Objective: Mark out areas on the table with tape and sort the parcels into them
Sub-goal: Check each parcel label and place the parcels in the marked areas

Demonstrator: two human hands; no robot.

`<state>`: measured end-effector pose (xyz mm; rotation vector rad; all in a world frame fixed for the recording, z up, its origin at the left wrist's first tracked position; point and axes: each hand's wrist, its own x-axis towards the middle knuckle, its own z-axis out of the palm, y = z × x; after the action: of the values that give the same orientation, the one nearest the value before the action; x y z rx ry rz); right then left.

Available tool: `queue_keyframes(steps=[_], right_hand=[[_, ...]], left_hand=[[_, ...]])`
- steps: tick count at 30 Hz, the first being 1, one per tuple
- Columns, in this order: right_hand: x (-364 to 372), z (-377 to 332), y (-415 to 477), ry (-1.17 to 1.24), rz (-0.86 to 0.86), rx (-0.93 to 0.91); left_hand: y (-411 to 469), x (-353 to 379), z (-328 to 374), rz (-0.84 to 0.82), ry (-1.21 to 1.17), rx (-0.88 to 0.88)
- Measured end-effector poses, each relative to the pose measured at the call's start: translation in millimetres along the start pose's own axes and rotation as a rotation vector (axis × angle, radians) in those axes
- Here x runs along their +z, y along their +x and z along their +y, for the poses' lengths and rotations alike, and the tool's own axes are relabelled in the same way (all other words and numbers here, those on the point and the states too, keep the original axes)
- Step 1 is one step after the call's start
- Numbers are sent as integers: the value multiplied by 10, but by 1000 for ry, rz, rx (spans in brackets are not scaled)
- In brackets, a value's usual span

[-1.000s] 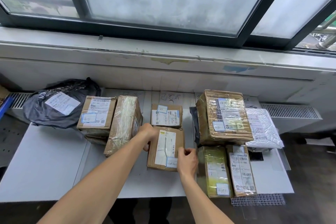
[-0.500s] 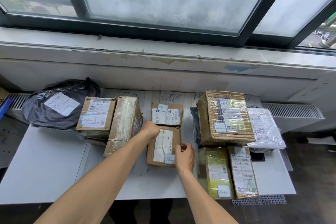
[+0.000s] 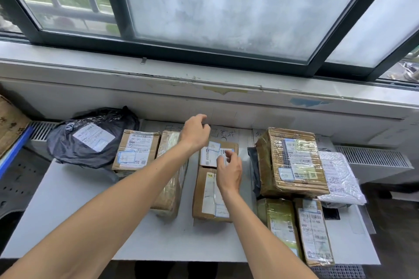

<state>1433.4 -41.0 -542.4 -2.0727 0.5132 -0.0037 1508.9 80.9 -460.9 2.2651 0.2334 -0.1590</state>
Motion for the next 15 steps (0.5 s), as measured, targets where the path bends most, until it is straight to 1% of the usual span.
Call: queue_keyframes(steps=[2, 5, 8, 11, 15], right_hand=[[155, -257, 16, 32, -22, -77], [429, -665, -1, 8, -79, -210], [766, -1052, -89, -13, -133, -342], [1160, -1394, -243, -32, -208, -422], [1651, -1699, -460, -85, -299, -497]], left_hand=[[67, -280, -105, 61, 41, 22], [166, -719, -374, 158, 94, 18], [215, -1140, -765, 237, 118, -52], [211, -1536, -1232, 303, 119, -152], [166, -1919, -1862, 310, 103, -284]])
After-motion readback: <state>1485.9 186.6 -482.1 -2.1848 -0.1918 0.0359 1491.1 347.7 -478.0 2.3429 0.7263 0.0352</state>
